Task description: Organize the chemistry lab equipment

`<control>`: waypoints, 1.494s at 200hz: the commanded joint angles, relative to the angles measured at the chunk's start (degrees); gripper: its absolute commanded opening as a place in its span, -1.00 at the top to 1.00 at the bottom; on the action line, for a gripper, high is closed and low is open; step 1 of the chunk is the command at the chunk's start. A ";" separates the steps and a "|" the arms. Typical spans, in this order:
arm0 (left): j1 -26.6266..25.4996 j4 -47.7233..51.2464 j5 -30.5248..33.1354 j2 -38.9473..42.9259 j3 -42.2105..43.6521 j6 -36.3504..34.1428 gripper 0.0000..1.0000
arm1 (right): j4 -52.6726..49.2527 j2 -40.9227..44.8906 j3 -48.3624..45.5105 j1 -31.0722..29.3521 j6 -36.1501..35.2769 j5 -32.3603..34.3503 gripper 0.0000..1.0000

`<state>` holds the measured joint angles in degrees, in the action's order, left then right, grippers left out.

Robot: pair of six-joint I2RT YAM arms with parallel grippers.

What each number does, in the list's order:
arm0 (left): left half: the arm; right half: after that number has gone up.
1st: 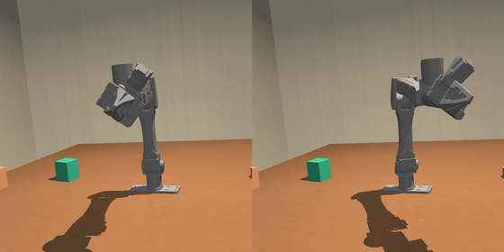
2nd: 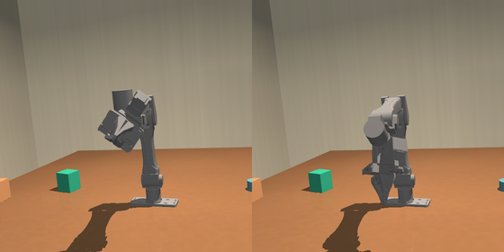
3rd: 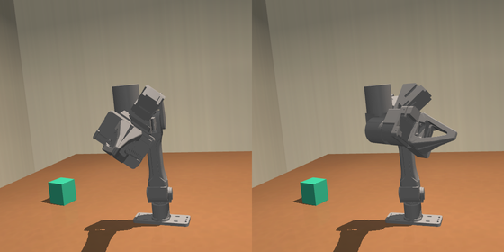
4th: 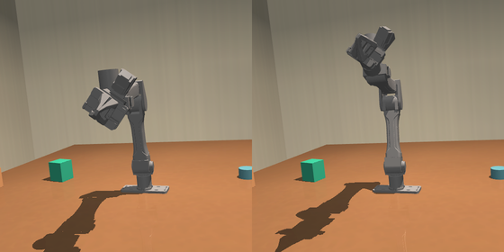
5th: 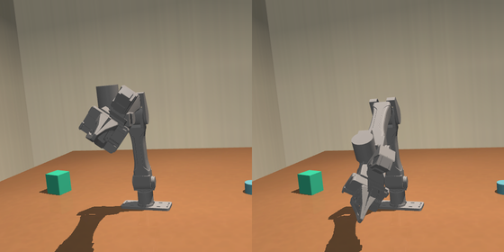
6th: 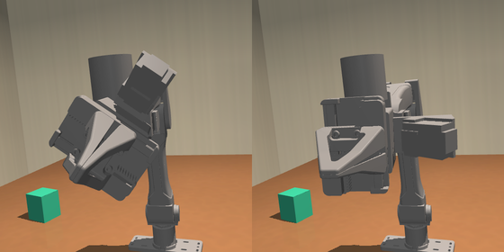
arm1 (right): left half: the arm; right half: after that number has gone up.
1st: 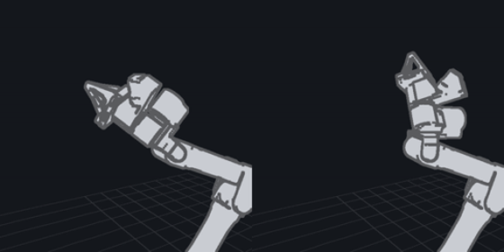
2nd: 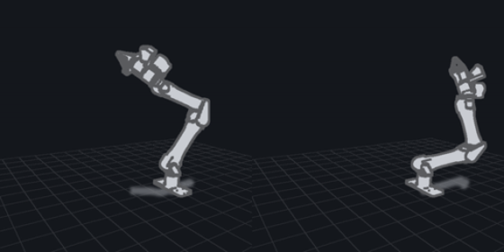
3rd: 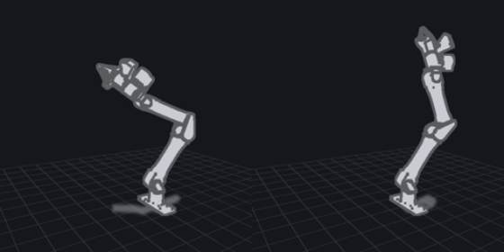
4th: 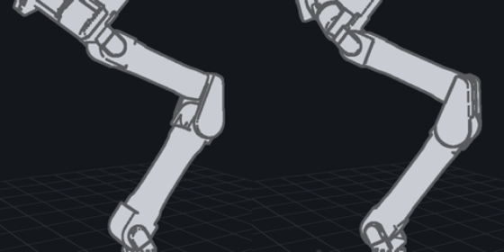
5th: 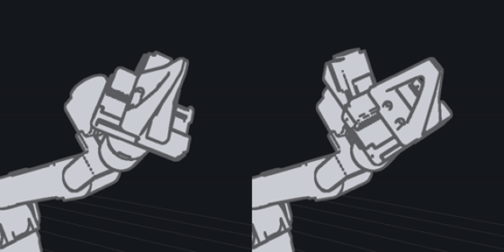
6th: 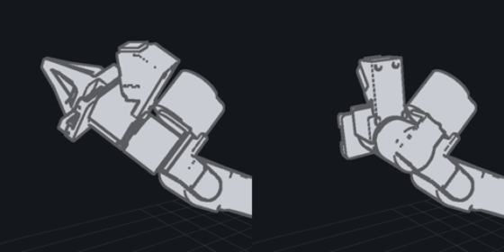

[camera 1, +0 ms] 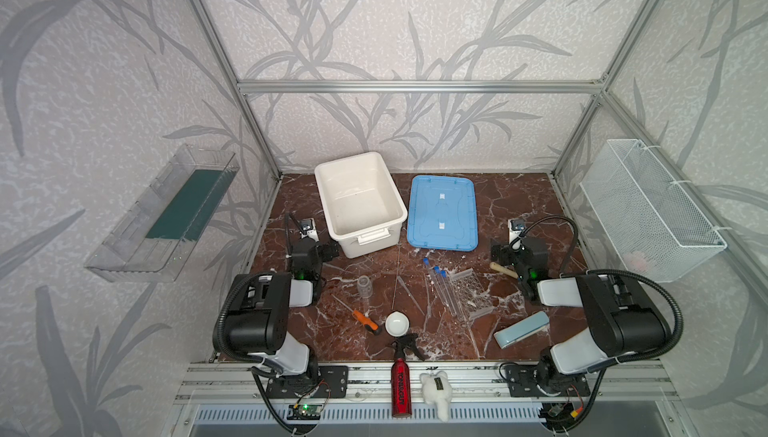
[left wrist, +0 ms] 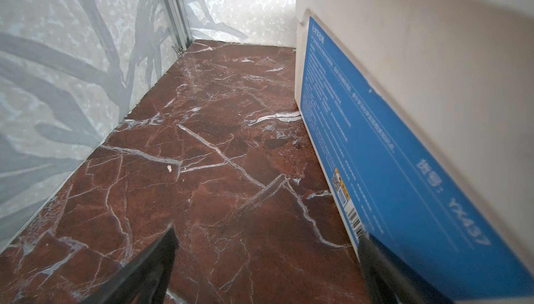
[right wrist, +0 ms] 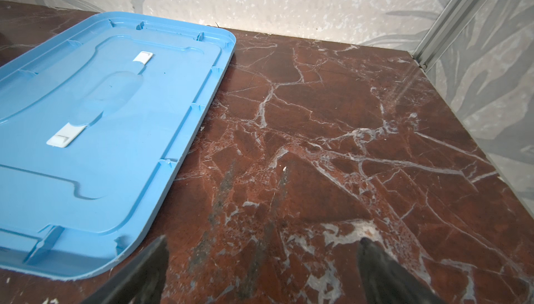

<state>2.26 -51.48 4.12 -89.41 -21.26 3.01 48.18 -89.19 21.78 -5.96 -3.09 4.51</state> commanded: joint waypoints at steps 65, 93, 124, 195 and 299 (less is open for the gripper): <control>-0.13 4.44 9.25 11.99 1.82 2.70 -0.98 | -1.79 5.41 1.42 -0.27 -1.28 -0.56 -0.98; 0.03 27.16 25.89 21.88 -3.75 16.89 -0.98 | -22.33 14.01 7.59 -0.28 1.14 -0.07 -0.98; 0.06 42.18 25.45 30.32 -8.61 28.86 -0.98 | -30.54 20.94 10.86 -0.28 8.50 -2.77 -0.98; -5.57 63.07 2.98 46.16 -21.58 33.97 -0.98 | -50.43 29.67 19.20 -0.08 19.22 -21.89 -0.98; -55.54 75.09 16.80 20.54 -43.74 41.49 -0.59 | -73.73 34.02 25.85 -2.35 17.60 -35.93 -1.00</control>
<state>-49.84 19.94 21.08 -61.28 -63.29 38.30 -18.48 -58.92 46.06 -8.01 14.39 -25.93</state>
